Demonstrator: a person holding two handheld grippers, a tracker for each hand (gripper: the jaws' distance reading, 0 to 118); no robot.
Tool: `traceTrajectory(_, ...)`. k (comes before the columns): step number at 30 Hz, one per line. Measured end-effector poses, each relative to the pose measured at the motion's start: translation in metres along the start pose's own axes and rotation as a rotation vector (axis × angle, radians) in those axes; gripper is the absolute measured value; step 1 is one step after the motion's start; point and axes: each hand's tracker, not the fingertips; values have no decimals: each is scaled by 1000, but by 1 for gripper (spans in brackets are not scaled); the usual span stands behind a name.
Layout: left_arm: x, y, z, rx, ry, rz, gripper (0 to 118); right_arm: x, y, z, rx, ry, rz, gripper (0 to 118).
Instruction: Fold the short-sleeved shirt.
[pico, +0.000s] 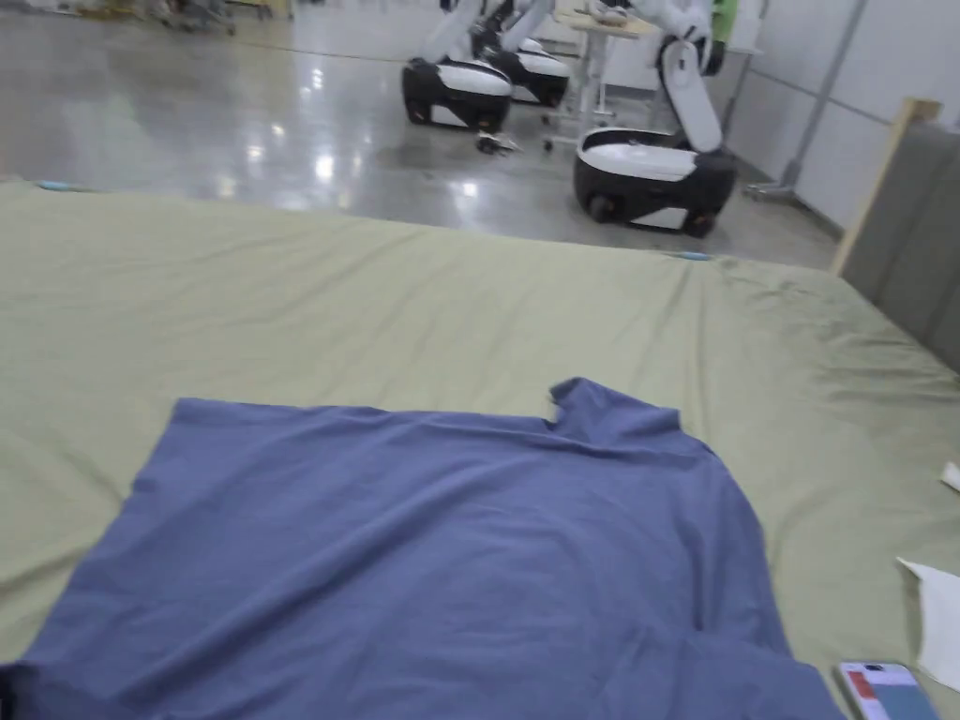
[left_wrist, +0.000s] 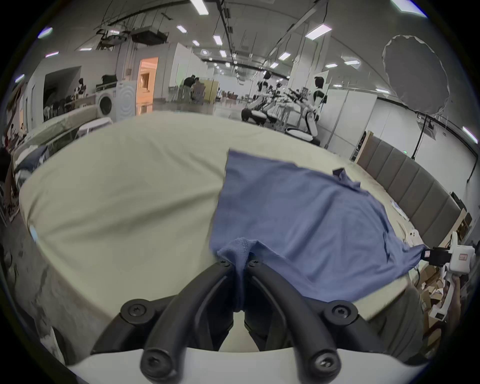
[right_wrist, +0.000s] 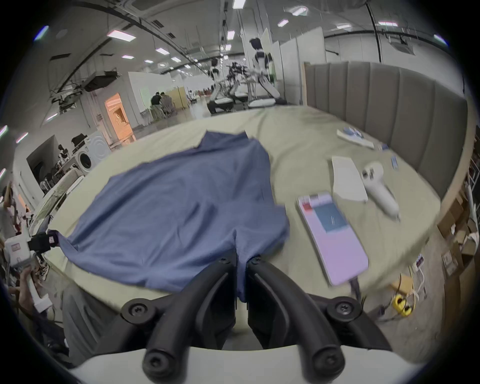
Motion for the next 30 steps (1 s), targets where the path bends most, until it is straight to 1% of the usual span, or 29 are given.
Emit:
traceTrajectory(2,3,27,-11,58,7,-43,3,2,27,-18,37,15,19,7)
traceTrajectory(5,8,68,-48,56,9,-51,3,7,72,-61,48,44,21,7)
traceTrajectory(8,-1,98,-92,59,-6,-20,3,10,112,-108,54,59,12,7)
traceTrajectory(11,-5,119,-139,-10,1,5,3,15,140,-154,34,38,-8,7)
traceTrajectory(12,0,121,-153,-22,6,7,3,14,147,-172,15,24,-9,7)
traceTrajectory(13,0,122,-167,-52,8,6,3,9,152,-191,-33,-14,9,7)
traceTrajectory(15,0,123,-187,-81,22,8,3,4,156,-219,-82,-22,27,7)
traceTrajectory(17,3,118,-201,-112,39,-42,3,3,151,-239,-125,-36,36,7)
traceTrajectory(19,3,117,-211,-121,45,-54,4,0,143,-251,-143,-44,41,7)
traceTrajectory(20,6,115,-216,-121,43,-52,10,1,140,-254,-148,-37,35,7)
traceTrajectory(21,4,115,-218,-130,51,-50,28,1,137,-256,-148,-40,34,7)
traceTrajectory(22,2,117,-215,-116,52,-27,63,2,135,-251,-124,-40,43,18)
traceTrajectory(23,0,119,-208,-96,62,-18,75,2,136,-245,-74,-40,48,42)
traceTrajectory(24,5,122,-191,-39,46,-9,75,2,136,-238,-40,-28,45,72)
traceTrajectory(25,8,125,-171,28,14,-17,75,3,140,-228,-15,-23,41,94)
traceTrajectory(26,11,127,-154,70,5,-22,75,4,142,-216,12,-15,30,90)
traceTrajectory(27,16,128,-134,118,-16,-30,75,5,145,-202,45,-4,24,89)
traceTrajectory(28,15,129,-113,171,-50,-51,75,4,147,-184,87,23,23,89)
traceTrajectory(30,28,123,-68,259,-62,-99,75,0,146,-150,141,36,23,92)
